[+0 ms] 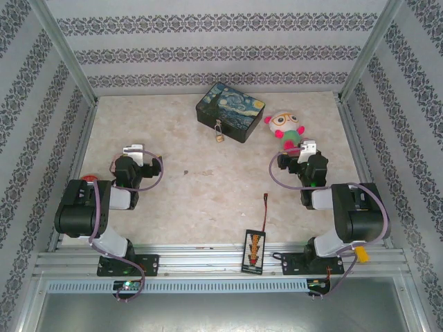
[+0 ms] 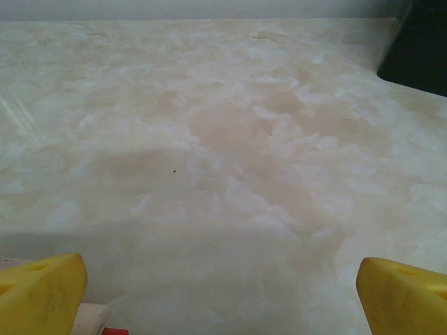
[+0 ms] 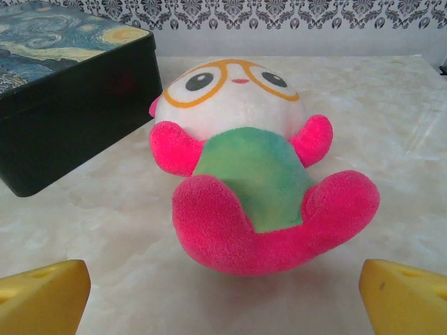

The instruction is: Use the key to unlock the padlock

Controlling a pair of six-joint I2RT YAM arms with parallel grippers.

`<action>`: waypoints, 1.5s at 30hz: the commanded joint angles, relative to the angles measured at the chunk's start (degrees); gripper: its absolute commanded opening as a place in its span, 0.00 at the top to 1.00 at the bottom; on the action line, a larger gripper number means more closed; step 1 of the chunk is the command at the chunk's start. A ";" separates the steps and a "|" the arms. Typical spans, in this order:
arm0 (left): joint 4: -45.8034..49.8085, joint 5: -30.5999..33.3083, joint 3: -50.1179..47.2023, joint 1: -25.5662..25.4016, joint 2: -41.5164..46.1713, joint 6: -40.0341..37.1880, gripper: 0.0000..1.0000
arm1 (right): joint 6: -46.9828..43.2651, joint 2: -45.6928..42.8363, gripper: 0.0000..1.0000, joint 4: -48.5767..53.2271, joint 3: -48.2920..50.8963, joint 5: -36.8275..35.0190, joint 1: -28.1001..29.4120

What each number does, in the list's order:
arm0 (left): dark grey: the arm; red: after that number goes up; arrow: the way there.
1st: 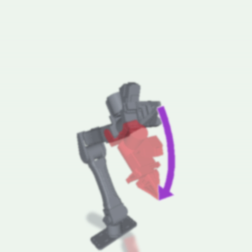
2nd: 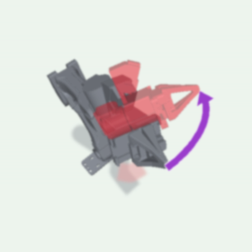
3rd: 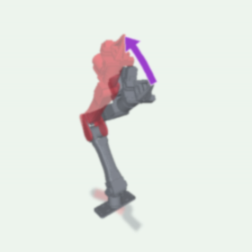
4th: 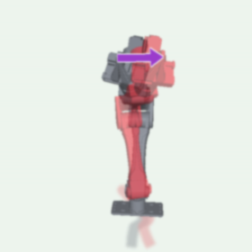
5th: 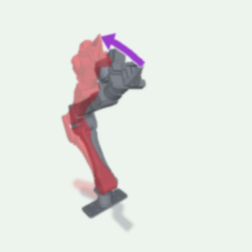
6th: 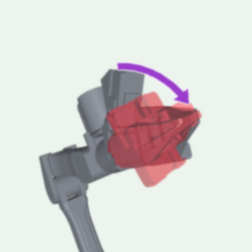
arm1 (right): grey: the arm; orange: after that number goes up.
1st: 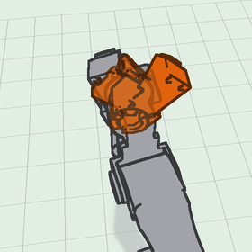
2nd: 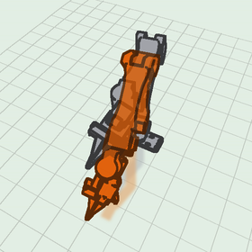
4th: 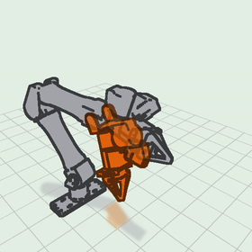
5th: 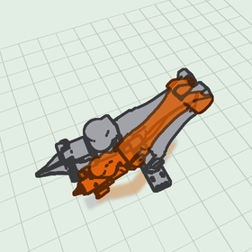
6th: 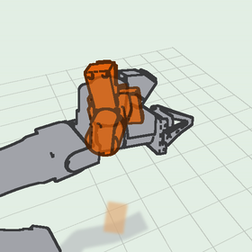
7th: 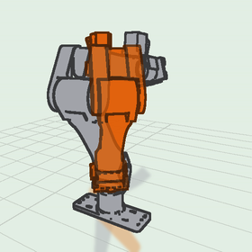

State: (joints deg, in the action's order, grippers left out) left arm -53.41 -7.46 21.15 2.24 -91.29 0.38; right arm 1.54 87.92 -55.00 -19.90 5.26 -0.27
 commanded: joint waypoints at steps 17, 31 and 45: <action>-1.04 0.39 1.00 -0.31 0.03 -0.21 0.01 | 0.31 -0.12 0.02 -0.37 -1.37 -0.25 -0.34; -1.08 0.43 1.00 -0.27 0.05 -0.29 0.01 | 0.34 -0.11 0.02 -0.37 -1.37 -0.25 -0.34; -1.04 0.35 1.00 -0.29 0.05 -0.27 0.01 | 0.73 -0.26 0.02 0.19 -1.54 -1.67 -0.43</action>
State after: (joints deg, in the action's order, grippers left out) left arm -53.41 -7.46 21.15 2.24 -91.29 0.38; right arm 1.56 87.92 -54.59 -20.16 4.99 -0.27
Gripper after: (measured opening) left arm 0.992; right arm 0.983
